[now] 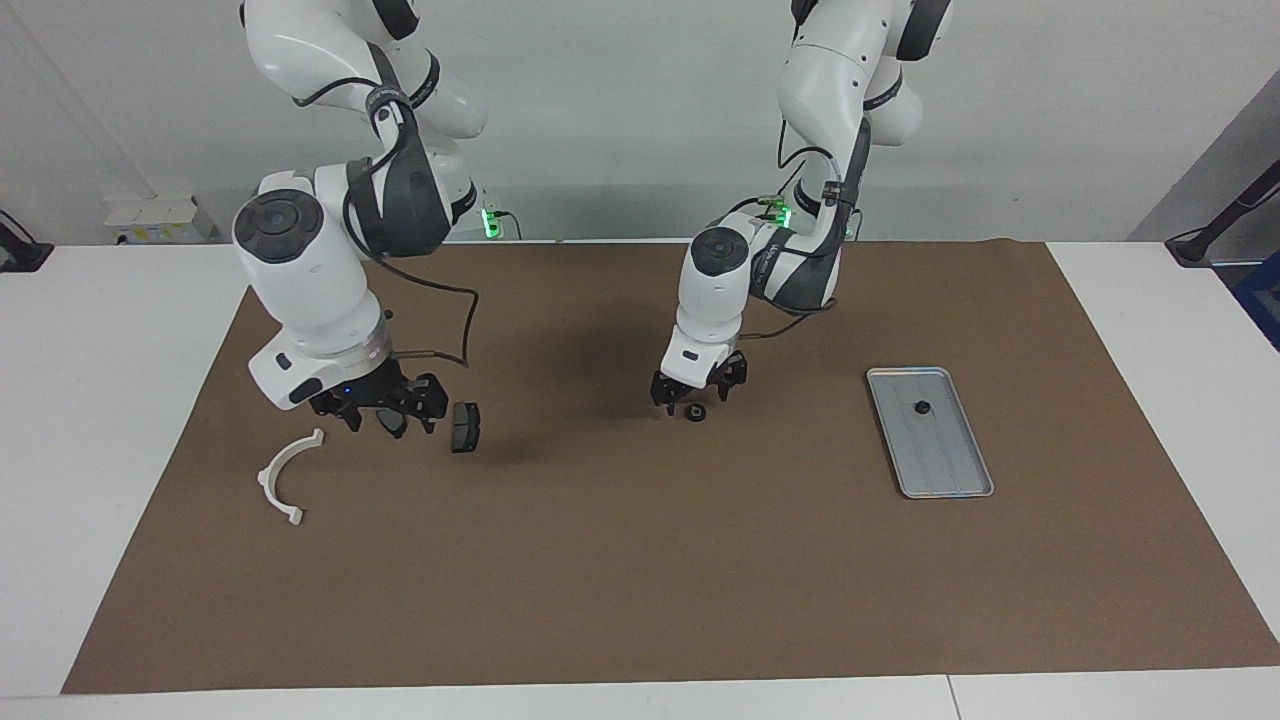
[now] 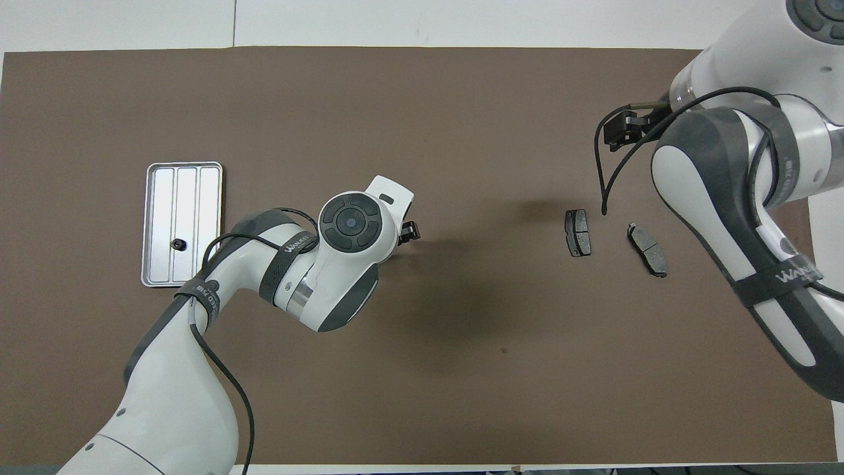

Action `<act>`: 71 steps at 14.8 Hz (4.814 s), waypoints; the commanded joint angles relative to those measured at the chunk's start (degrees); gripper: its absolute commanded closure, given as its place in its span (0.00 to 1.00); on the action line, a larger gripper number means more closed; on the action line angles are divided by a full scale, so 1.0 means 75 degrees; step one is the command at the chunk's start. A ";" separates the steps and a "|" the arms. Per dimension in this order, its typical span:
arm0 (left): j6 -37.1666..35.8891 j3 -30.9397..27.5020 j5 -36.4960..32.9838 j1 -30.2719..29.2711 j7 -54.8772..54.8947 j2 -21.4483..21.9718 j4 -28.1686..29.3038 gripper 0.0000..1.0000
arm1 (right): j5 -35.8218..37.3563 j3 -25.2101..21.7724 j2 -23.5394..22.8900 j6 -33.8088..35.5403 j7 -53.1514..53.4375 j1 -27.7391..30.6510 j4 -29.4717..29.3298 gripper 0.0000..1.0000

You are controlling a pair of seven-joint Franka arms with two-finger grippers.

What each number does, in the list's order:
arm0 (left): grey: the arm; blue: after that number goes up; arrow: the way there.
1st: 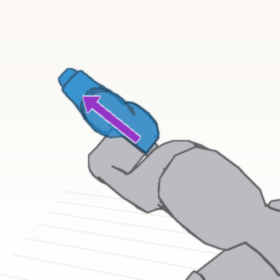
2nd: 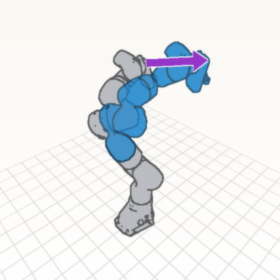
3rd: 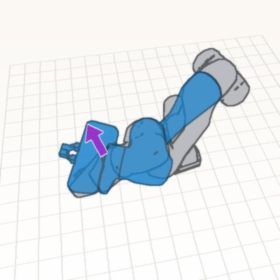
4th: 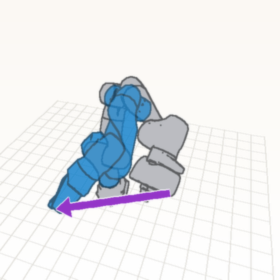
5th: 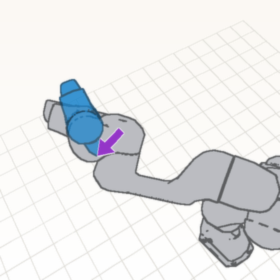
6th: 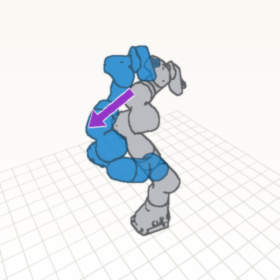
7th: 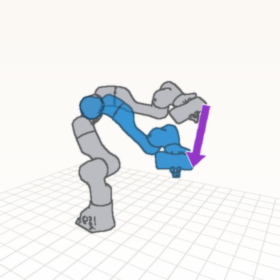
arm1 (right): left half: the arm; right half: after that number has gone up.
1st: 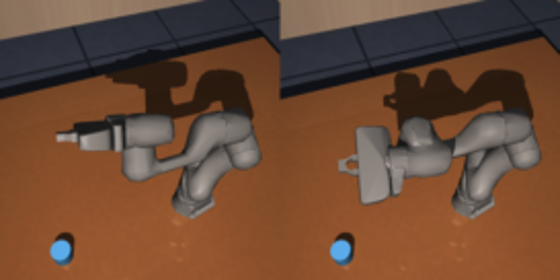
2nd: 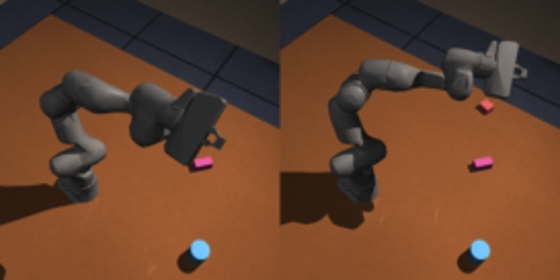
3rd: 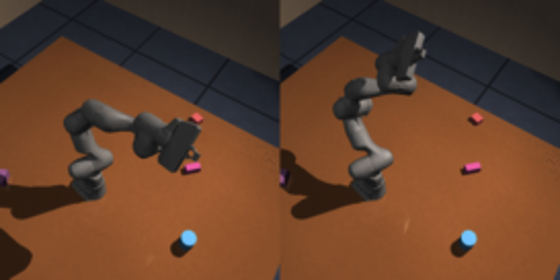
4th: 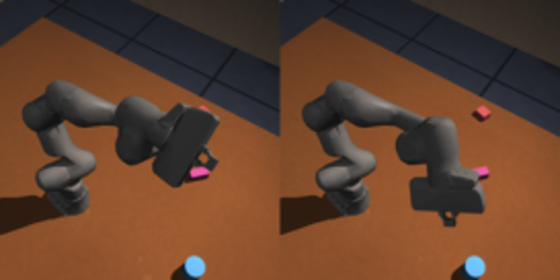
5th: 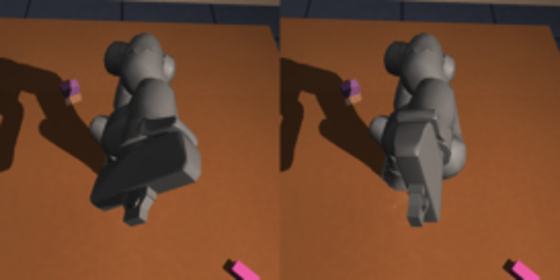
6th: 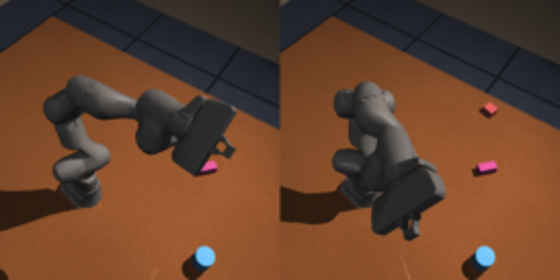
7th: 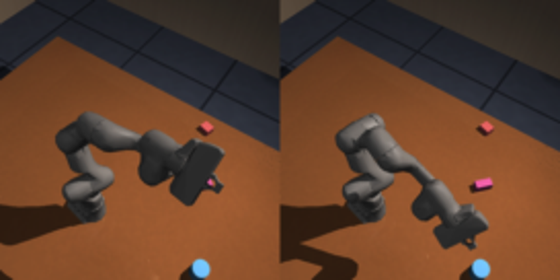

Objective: Pick bearing gear from pile to tray

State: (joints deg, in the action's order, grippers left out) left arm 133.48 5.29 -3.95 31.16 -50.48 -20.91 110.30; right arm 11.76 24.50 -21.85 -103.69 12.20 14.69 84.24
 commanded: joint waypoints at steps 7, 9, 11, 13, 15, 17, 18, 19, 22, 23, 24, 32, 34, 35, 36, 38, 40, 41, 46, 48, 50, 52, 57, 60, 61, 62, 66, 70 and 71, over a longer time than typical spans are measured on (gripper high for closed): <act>0.0379 -0.0049 -0.0188 0.0017 -0.0137 0.0058 0.0399 0.30 | -0.1427 -0.3231 0.2290 0.0733 -0.1896 -0.1971 0.1377 0.00; 0.0437 -0.0038 -0.0188 0.0017 -0.0137 0.0058 0.0399 0.72 | -0.1427 -0.3255 0.2806 0.1424 -0.1861 -0.1982 0.1390 0.00; 0.0449 -0.0049 -0.0188 0.0017 -0.0160 0.0046 0.0399 1.00 | -0.1427 -0.3255 0.3205 0.1800 -0.1849 -0.2052 0.1390 0.00; 0.0356 -0.0073 -0.0177 -0.0018 -0.0184 0.0046 0.0259 1.00 | -0.1427 -0.3255 0.3463 0.2105 -0.1779 -0.2076 0.1390 0.00; -0.0354 -0.0143 -0.0281 -0.0158 0.0130 0.0046 -0.0324 1.00 | -0.1427 -0.3232 0.3535 0.2398 -0.1767 -0.2065 0.1366 0.00; -0.1561 -0.0120 -0.0271 -0.0776 0.1333 0.0419 -0.0888 1.00 | -0.1427 -0.3232 0.3546 0.2353 -0.1767 -0.2018 0.1366 0.00; -0.2007 -0.0097 -0.0212 -0.1163 0.1908 0.0804 -0.1006 1.00 | -0.1427 -0.3232 0.3546 0.2341 -0.1767 -0.2018 0.1366 0.00; -0.2383 -0.0085 -0.0073 -0.1642 0.2575 0.1144 -0.1042 1.00 | -0.1439 -0.3232 0.3546 0.2341 -0.1767 -0.2018 0.1366 0.00; -0.3251 -0.0131 0.0607 -0.3328 0.5536 0.1791 -0.1031 1.00 | -0.1427 -0.3232 0.3500 0.2085 -0.1767 -0.2052 0.1471 0.00; -0.3266 -0.0131 0.0690 -0.3857 0.6382 0.1804 -0.1008 1.00 | -0.1427 -0.3232 0.3488 0.1956 -0.1767 -0.2053 0.1564 0.00; -0.3092 -0.0131 0.0725 -0.4291 0.7040 0.1827 -0.0891 1.00 | -0.1427 -0.3232 0.3476 0.1908 -0.1767 -0.2053 0.1612 0.00; 0.0072 -0.0143 0.0726 -0.4928 0.7762 0.0833 0.0411 1.00 | -0.1427 -0.3243 0.3476 0.1966 -0.1767 -0.2064 0.1624 0.00; 0.0307 -0.0143 0.0726 -0.4859 0.7727 0.0610 0.0422 1.00 | -0.1427 -0.3243 0.3476 0.1978 -0.1779 -0.2053 0.1624 0.00; 0.0390 -0.0155 0.0726 -0.4846 0.7726 0.0562 0.0446 1.00 | -0.1427 -0.3243 0.3476 0.1966 -0.1779 -0.2041 0.1624 0.00; 0.0565 -0.0143 0.0726 -0.4846 0.7715 0.0562 0.0585 1.00 | -0.1427 -0.3232 0.3476 0.1966 -0.1779 -0.2018 0.1612 0.00; 0.0998 -0.0143 0.0726 -0.4835 0.7668 0.0562 0.0855 1.00 | -0.1427 -0.3232 0.3476 0.1954 -0.1779 -0.2006 0.1612 0.00; 0.1058 -0.0143 0.0726 -0.4823 0.7644 0.0515 0.0903 1.00 | -0.1427 -0.3232 0.3476 0.1954 -0.1779 -0.2017 0.1612 0.00; 0.1082 -0.0143 0.0726 -0.4823 0.7656 0.0503 0.0949 1.00 | -0.1427 -0.3232 0.3476 0.1954 -0.1779 -0.2018 0.1612 0.00; 0.1434 -0.0143 0.0726 -0.4776 0.7609 0.0492 0.1219 1.00 | -0.1427 -0.3232 0.3499 0.1943 -0.1779 -0.1983 0.1601 0.00; 0.1375 -0.0143 0.0726 -0.4741 0.7551 0.0492 0.1196 0.38 | -0.1427 -0.3232 0.3488 0.1919 -0.1779 -0.1982 0.1612 0.00; 0.1061 -0.0155 0.0726 -0.4729 0.7551 0.0538 0.1056 0.00 | -0.1427 -0.3232 0.3488 0.1907 -0.1767 -0.2017 0.1601 0.00; 0.0068 -0.0155 0.0726 -0.4776 0.7551 0.0899 0.0554 0.00 | -0.1427 -0.3232 0.3500 0.1907 -0.1767 -0.2041 0.1601 0.00; -0.1940 -0.0143 0.0702 -0.4753 0.6583 0.2246 -0.0971 0.00 | -0.1427 -0.3220 0.3488 0.1907 -0.1767 -0.2053 0.1577 0.00; -0.2232 -0.0085 0.0667 -0.4717 0.5619 0.3289 -0.1007 0.00 | -0.1427 -0.3208 0.3500 0.1896 -0.1767 -0.2053 0.1577 0.00; -0.2536 -0.0061 0.0667 -0.4717 0.5524 0.3513 -0.1019 0.00 | -0.1439 -0.3197 0.3500 0.1896 -0.1767 -0.2053 0.1577 0.00; -0.2922 -0.0061 0.0667 -0.4717 0.5558 0.3677 -0.1065 0.00 | -0.1439 -0.3185 0.3500 0.1896 -0.1767 -0.2053 0.1577 0.00; -0.5101 0.0090 0.0691 -0.4694 0.5629 0.3691 -0.1534 0.00 | -0.1439 -0.3185 0.3511 0.1896 -0.1767 -0.2053 0.1577 0.00; -0.5235 0.0185 0.0714 -0.4706 0.5629 0.3703 -0.1593 0.00 | -0.1439 -0.3185 0.3511 0.1896 -0.1767 -0.2053 0.1577 0.00; -0.5200 0.0173 0.0714 -0.4729 0.5629 0.3703 -0.1605 0.00 | -0.1439 -0.3185 0.3511 0.1896 -0.1767 -0.2053 0.1577 0.00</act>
State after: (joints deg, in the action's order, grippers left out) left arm 95.69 7.10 0.93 -4.73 -7.62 7.59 100.01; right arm 2.58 0.80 3.69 -88.42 -0.54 -0.65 95.34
